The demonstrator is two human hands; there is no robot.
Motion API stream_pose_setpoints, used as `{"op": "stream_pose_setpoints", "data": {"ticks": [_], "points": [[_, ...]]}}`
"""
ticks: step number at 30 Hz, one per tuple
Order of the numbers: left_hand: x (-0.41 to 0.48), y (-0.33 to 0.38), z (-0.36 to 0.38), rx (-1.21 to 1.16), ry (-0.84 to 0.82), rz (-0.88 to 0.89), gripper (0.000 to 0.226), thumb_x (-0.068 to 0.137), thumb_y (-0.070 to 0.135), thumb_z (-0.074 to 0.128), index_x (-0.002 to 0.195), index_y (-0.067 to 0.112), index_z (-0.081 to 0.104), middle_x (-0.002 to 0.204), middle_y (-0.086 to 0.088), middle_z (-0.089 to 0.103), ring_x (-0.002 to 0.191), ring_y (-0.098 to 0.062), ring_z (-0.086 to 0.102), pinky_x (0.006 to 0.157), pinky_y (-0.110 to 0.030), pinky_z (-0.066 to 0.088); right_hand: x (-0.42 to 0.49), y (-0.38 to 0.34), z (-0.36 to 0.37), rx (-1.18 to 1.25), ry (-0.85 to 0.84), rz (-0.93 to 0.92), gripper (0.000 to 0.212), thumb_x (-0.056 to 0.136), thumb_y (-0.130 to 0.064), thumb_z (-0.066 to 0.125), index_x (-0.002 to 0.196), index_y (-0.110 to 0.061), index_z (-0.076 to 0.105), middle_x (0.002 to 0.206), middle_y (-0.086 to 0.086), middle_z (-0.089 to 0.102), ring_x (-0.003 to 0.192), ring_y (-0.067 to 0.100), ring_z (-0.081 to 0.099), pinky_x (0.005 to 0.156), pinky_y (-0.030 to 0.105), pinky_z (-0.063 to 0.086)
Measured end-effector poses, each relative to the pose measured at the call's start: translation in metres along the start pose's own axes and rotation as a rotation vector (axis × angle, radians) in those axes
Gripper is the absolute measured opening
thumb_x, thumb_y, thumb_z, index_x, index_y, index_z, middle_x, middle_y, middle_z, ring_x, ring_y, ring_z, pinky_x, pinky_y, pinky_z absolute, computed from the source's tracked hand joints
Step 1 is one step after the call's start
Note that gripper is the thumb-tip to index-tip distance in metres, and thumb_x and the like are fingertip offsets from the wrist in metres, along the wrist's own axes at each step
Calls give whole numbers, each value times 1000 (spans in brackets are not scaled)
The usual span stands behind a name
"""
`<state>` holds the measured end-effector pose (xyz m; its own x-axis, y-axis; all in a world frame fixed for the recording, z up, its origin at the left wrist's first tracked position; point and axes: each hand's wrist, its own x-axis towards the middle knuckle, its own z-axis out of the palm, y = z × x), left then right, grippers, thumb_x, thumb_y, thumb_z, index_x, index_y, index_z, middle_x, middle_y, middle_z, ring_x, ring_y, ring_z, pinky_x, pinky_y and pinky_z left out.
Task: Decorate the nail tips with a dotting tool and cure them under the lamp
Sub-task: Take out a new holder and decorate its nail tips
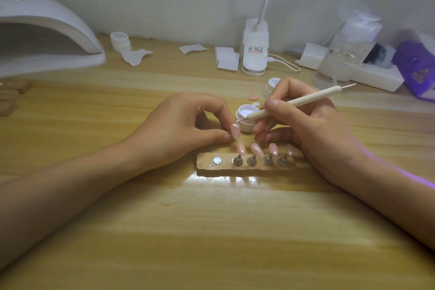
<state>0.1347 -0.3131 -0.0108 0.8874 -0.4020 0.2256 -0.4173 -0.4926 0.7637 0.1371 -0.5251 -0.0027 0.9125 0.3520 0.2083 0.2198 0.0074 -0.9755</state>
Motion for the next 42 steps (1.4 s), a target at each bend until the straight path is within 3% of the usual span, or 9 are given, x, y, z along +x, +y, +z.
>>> {"op": "stream_pose_setpoints", "data": {"ticks": [19,26,33,42], "points": [[0,0,0,-7,5,-8,16,79,19,79,74,32,70,80,16,71,60,-2,59,61,-17,43,-1,-1,0,71,1,-57,18,90,-21,62,73,-24,58,78,11,72,70,18,70,61,29,57],[0,0,1,-10,4,-7,19,80,18,79,73,34,70,81,18,71,60,-3,59,64,-24,47,-1,-3,1,54,-4,-25,21,91,-17,60,71,-22,57,76,10,72,66,19,69,58,28,57],[-1,0,1,-9,3,-8,20,79,19,79,72,34,69,81,16,71,61,-3,61,61,-17,44,-2,-2,2,48,-16,11,22,90,-9,60,70,-16,56,68,15,69,59,21,67,47,22,49],[0,1,1,13,12,-9,18,77,20,79,72,34,69,77,20,69,60,-4,58,60,-16,42,-2,-2,3,46,-25,22,23,94,-2,57,73,-10,52,67,15,68,60,21,66,47,21,49]]}}
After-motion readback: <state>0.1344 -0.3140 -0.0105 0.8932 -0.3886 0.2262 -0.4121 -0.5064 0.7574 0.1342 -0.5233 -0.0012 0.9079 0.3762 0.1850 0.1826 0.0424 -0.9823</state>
